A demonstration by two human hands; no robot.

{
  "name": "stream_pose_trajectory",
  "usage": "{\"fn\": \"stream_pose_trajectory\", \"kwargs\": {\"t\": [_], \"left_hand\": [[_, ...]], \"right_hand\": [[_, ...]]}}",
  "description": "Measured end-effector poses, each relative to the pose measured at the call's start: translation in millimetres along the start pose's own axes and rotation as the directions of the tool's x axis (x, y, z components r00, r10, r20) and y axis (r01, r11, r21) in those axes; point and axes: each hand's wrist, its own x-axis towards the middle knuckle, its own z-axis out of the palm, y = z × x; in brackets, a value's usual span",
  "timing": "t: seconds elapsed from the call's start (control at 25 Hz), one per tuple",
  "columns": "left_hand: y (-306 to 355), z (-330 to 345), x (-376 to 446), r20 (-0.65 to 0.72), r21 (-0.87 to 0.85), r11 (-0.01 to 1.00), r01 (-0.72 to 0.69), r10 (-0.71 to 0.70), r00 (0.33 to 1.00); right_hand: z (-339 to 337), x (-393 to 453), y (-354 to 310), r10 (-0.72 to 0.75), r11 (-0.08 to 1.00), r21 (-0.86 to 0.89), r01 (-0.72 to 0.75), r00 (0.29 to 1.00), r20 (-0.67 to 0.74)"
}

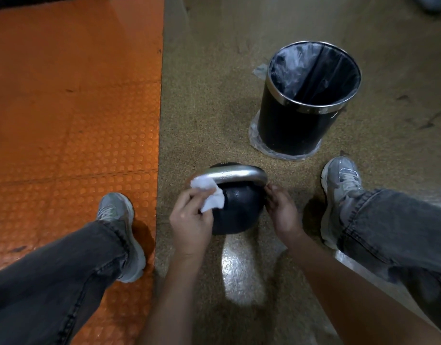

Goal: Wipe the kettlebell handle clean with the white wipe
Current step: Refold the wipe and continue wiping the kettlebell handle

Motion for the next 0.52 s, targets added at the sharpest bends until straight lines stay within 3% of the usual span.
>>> {"fn": "stream_pose_trajectory", "kwargs": {"t": [0.52], "left_hand": [[10.1, 7.3, 7.7, -0.064, -0.034, 0.999, -0.031, 0.028, 0.998]], "right_hand": [[0.7, -1.5, -1.7, -0.011, 1.000, 0.023, 0.011, 1.000, 0.005]]}}
